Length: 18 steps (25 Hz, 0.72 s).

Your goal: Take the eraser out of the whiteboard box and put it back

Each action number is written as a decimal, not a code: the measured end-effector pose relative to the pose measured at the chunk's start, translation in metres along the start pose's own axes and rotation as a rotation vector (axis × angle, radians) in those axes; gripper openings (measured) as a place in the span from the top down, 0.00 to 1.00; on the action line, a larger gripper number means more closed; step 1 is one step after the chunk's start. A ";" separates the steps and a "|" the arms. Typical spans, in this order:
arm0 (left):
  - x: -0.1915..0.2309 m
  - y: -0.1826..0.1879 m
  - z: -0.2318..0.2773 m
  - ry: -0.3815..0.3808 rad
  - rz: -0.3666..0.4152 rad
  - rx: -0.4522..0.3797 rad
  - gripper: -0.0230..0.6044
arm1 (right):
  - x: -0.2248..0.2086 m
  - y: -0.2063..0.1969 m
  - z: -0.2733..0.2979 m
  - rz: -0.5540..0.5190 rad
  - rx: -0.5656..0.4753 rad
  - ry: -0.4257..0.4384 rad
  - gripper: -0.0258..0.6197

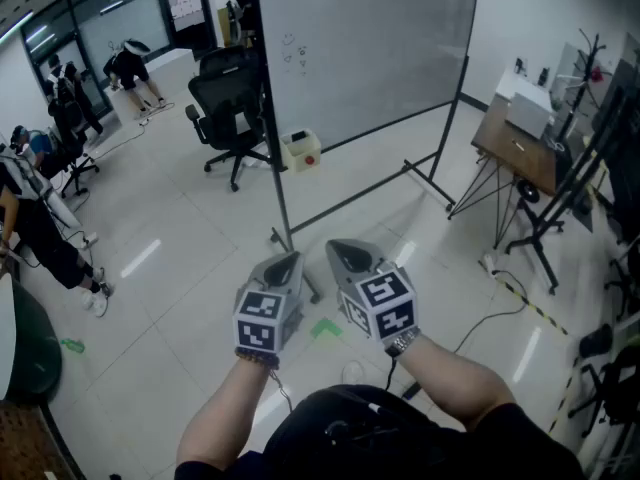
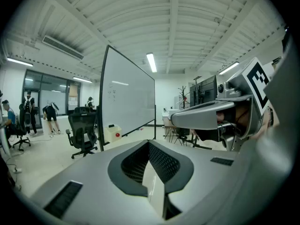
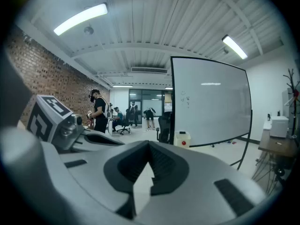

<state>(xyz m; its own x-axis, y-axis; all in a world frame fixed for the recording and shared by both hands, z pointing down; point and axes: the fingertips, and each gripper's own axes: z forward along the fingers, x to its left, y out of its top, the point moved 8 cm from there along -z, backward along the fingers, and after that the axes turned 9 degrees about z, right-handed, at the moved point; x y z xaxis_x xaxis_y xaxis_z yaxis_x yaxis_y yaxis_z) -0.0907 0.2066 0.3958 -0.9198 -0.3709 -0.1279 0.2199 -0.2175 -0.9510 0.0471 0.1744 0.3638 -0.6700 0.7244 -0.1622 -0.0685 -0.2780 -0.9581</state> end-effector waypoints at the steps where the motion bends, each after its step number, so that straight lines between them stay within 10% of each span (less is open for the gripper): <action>1: 0.002 0.002 0.008 0.003 0.000 0.000 0.96 | -0.007 0.002 0.005 -0.001 0.000 0.003 0.92; 18: 0.021 0.026 0.120 0.065 0.007 0.053 0.96 | -0.115 0.022 0.069 0.035 0.014 0.071 0.92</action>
<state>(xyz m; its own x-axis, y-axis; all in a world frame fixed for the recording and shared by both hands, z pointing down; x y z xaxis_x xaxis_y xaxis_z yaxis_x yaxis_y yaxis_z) -0.0652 0.0851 0.4019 -0.9371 -0.3133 -0.1540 0.2415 -0.2631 -0.9340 0.0718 0.0415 0.3776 -0.6179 0.7571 -0.2121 -0.0566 -0.3119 -0.9484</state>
